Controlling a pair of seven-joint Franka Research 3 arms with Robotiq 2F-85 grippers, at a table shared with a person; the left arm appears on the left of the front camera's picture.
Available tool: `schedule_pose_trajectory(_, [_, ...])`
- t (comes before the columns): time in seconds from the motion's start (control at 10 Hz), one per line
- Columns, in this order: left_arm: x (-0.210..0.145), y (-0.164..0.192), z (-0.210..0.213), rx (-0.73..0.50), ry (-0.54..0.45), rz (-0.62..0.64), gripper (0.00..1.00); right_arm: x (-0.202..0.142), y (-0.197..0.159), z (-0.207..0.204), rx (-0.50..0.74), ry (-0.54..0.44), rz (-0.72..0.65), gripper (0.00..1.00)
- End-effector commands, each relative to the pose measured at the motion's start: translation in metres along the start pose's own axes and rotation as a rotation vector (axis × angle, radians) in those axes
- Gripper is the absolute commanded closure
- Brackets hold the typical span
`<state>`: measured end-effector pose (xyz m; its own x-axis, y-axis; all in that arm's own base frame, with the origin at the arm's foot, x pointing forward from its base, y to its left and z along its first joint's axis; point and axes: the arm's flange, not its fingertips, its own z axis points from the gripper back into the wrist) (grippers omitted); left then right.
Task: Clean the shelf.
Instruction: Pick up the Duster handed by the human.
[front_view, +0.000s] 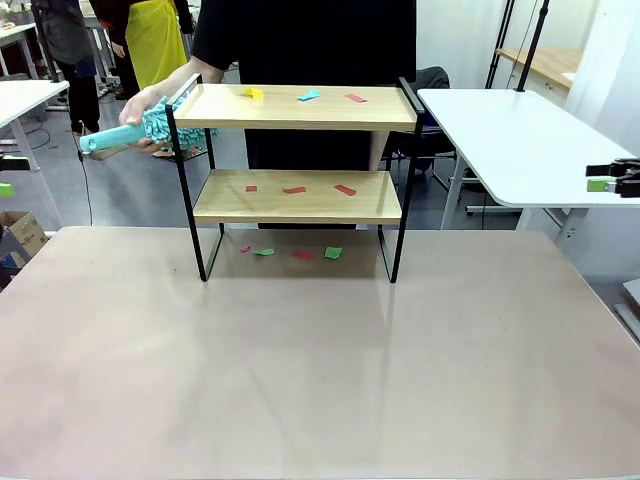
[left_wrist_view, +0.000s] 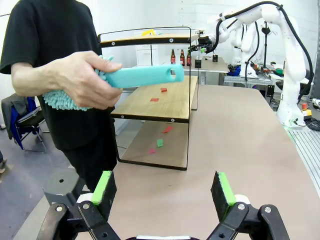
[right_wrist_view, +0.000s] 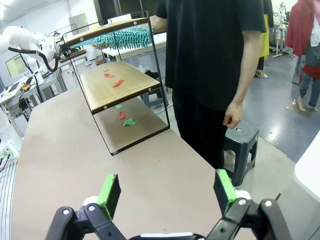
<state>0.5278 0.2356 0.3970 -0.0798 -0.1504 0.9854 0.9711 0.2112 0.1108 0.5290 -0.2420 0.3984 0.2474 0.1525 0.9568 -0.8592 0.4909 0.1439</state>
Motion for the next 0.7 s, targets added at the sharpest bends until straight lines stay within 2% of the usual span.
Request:
schedule_pose_trajectory(0.0, [-0.0001,-0.0003,-0.0002,-0.001,-0.002,0.0,0.0,0.0018,0.0015,-0.0003,-0.002,-0.003,0.002,0.0])
schedule_pose_trajectory(0.6, [-0.0001,-0.0003,-0.0002,-0.001,-0.002,0.0,0.0,0.0018,0.0015,-0.0003,-0.002,-0.003,0.002,0.0])
